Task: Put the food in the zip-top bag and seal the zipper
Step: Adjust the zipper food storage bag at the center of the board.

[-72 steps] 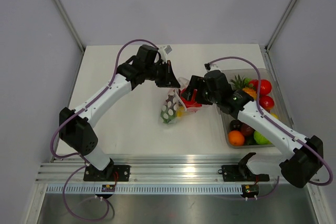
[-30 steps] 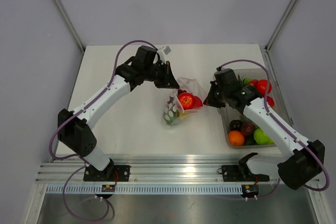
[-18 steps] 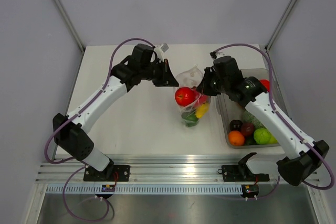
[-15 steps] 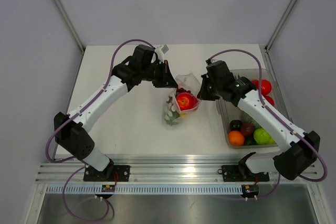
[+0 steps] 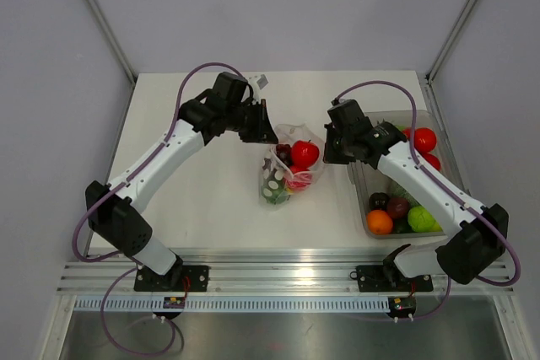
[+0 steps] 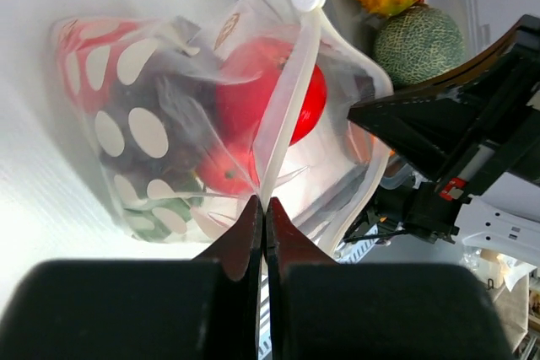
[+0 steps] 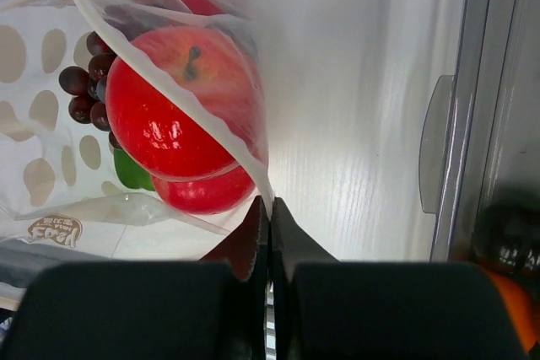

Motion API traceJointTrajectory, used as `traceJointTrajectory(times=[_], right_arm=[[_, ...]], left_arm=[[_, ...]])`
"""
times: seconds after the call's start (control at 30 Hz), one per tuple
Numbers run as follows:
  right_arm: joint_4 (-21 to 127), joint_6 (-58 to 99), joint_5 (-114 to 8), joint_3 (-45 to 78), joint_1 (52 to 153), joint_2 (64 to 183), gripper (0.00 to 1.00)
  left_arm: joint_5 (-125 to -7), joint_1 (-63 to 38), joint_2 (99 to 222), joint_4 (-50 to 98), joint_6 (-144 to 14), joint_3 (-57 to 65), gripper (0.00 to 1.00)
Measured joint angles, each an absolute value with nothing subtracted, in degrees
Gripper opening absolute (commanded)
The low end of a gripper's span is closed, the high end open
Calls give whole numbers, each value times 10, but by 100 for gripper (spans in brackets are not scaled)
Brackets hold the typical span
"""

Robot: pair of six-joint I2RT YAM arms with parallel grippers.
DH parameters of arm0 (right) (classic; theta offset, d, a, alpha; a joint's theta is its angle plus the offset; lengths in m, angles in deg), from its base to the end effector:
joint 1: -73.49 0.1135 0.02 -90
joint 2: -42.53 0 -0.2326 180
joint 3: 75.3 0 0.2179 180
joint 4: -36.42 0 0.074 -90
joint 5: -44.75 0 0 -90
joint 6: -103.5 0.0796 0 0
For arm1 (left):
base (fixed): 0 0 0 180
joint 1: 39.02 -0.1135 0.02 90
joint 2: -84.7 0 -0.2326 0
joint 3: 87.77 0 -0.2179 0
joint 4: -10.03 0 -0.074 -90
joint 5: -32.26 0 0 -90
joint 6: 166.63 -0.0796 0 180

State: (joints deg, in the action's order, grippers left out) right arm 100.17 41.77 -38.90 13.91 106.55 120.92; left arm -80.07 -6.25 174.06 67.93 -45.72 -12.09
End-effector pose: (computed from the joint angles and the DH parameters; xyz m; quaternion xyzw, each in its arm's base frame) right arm 0.2391 0.1451 0.2601 -0.0220 0.9466 0.1167 0.2998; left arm 0.2661 -0.2073 0.3018 0.0919 0.8981 -0.3574 0.2391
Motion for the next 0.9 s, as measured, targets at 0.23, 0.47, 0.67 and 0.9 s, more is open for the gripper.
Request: traceJointTrajectory(times=[0.23, 0.47, 0.67, 0.9], right_arm=[[1025, 419, -391, 208, 1066, 1194, 0], [1024, 418, -394, 240, 1066, 1183, 0], [1035, 419, -403, 230, 1069, 1208, 0], [1025, 424, -448, 231, 1076, 1217, 0]], left_arm=[[-775, -59, 1741, 723, -472, -180, 0], [-758, -32, 1772, 721, -475, -193, 0], [-753, -6, 1797, 727, -477, -189, 0], [-782, 19, 1804, 711, -467, -202, 0]])
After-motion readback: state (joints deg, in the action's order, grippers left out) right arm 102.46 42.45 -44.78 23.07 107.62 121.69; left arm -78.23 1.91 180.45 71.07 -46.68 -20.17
